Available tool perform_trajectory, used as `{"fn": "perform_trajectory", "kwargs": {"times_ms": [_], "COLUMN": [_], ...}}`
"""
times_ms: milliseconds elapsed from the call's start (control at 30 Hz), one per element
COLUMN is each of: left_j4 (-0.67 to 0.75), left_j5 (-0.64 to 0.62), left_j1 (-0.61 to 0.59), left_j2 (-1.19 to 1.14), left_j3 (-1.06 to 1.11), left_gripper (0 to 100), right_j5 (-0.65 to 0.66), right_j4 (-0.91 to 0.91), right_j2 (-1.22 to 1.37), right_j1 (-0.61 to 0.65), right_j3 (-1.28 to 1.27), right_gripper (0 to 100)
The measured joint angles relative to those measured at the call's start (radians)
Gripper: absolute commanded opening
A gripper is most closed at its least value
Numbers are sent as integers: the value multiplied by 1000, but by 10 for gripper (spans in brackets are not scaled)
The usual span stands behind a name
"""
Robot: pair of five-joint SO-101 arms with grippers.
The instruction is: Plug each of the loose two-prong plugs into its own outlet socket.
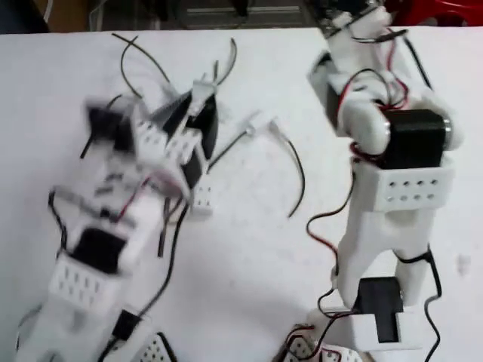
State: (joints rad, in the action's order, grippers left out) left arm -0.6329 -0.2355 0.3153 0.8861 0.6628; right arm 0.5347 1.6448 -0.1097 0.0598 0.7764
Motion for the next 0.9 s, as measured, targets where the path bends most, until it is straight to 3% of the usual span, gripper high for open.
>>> {"fn": "perform_trajectory", "kwargs": {"times_ms": [133, 233, 533, 700, 900], "left_j4": [-377, -566, -807, -842, -844], "left_j5": [-29, -29, -31, -34, -34], "left_j1": [-12, -9, -43, -126, -107], "left_j2": [-238, -362, -535, -595, -597], "left_j3": [-347, -539, -640, -635, -499], "left_gripper": [23, 24, 24, 24, 24], "right_j5": [0, -2, 0, 0, 0], "right_j4": [66, 69, 69, 69, 17], "right_j2": [0, 0, 0, 0, 2], "right_j1": [-120, -216, -387, -431, -488], "right_j3": [-6, -44, -285, -405, -540], "right_gripper": [19, 19, 19, 19, 19]}}
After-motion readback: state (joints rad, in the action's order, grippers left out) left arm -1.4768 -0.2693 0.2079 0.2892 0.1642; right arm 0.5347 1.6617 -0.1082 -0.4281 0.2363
